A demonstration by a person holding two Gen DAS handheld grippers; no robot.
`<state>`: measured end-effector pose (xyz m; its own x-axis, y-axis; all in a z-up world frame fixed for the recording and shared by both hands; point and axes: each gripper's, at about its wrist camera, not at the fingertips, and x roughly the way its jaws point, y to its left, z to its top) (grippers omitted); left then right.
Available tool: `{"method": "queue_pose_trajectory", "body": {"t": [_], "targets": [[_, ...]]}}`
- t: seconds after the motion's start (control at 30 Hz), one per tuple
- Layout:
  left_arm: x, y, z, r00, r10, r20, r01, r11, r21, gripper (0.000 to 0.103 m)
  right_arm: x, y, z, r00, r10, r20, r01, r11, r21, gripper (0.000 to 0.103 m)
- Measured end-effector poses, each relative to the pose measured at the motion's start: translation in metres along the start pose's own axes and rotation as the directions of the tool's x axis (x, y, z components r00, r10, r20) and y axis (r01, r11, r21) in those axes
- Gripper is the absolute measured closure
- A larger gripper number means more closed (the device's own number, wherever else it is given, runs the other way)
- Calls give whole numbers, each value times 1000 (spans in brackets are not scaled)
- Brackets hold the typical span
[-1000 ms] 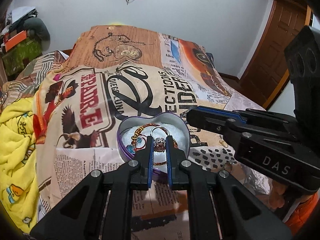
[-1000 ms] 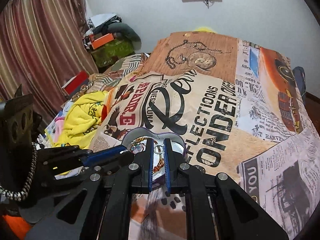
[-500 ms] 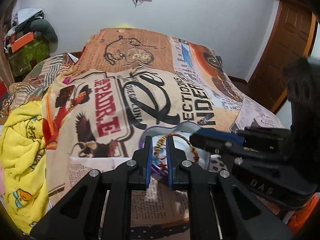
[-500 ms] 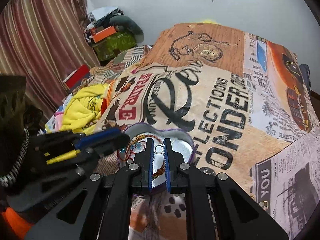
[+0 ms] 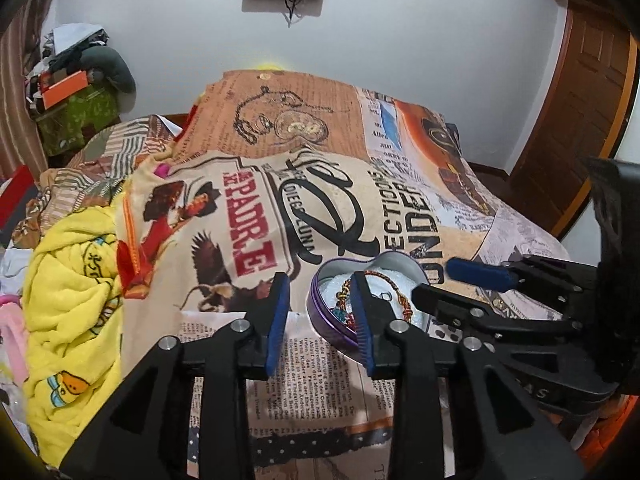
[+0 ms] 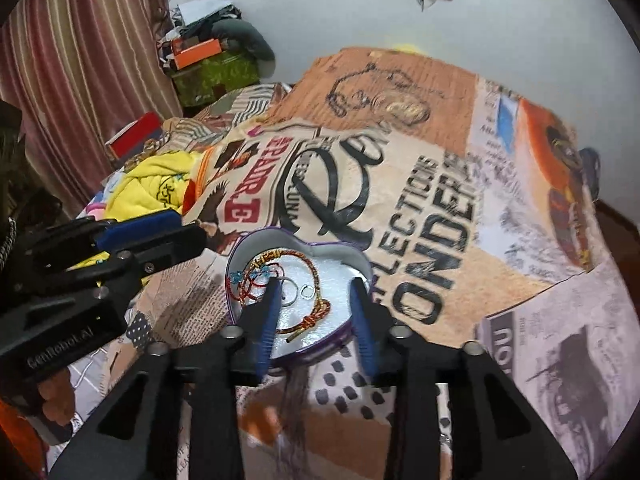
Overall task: Organize jewelry
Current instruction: 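Grasp a silver ring with the left tool while the right tool grasps a silver earring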
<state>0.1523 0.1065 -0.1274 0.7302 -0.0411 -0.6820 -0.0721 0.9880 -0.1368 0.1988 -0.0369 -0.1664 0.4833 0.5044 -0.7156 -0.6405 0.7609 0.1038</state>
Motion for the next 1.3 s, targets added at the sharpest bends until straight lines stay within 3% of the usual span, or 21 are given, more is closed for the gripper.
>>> {"method": "queue_pose_trajectory", "body": {"t": [0.03,0.27,0.4,0.67,0.97,1.3], "targets": [[-3,0,1,1000,2,4,-2,1000,-1,72,-5,0,0,1000,-10,12,10,1000,1,58],[-26,-9,1,1000,10,24,-10,1000,13,64,-34,-6,-1,997,-50,53,49,999,18,56],[-38,-19,-2,999,10,33,-10,1000,29,61,-51,-10,-6,995,-70,72,68,997,34,48],[-46,-48,-12,1000,-23,7,23,998,55,61,-81,-24,-22,990,-110,93,106,993,53,47],[-27,-90,-32,991,-100,-85,107,991,82,61,-104,-64,-52,986,-158,46,151,980,131,47],[19,-128,-55,961,-149,-232,180,976,120,61,-113,-107,-87,981,-191,-28,192,951,243,47]]}}
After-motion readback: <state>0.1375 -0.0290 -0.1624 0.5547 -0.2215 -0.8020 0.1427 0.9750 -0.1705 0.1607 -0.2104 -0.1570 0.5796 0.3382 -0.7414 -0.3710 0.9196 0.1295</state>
